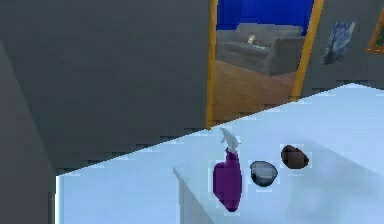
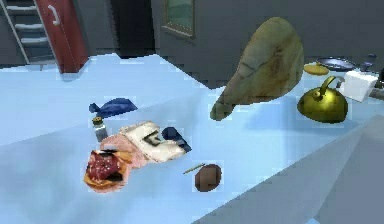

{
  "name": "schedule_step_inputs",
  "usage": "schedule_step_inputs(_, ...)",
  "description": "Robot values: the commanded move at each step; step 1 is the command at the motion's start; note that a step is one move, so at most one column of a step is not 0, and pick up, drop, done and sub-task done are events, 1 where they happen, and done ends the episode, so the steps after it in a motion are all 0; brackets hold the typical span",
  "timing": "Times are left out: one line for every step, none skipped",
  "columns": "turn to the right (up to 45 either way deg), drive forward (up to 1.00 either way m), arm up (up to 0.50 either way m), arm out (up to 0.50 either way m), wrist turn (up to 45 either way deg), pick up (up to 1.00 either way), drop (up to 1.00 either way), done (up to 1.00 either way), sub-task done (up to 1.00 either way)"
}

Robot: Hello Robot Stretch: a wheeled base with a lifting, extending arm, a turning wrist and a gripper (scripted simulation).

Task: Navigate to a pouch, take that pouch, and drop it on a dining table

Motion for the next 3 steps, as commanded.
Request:
schedule_step_inputs(0.0, 0.0, 0.38, 0.0, 0.0, 0.0, 0.0, 0.0, 0.0)
schedule_step_inputs(0.0, 0.0, 0.0, 0.24, 0.0, 0.0, 0.0, 0.0, 0.0)
schedule_step_inputs(0.0, 0.0, 0.0, 0.0, 45.0, 0.0, 0.0, 0.0, 0.0)
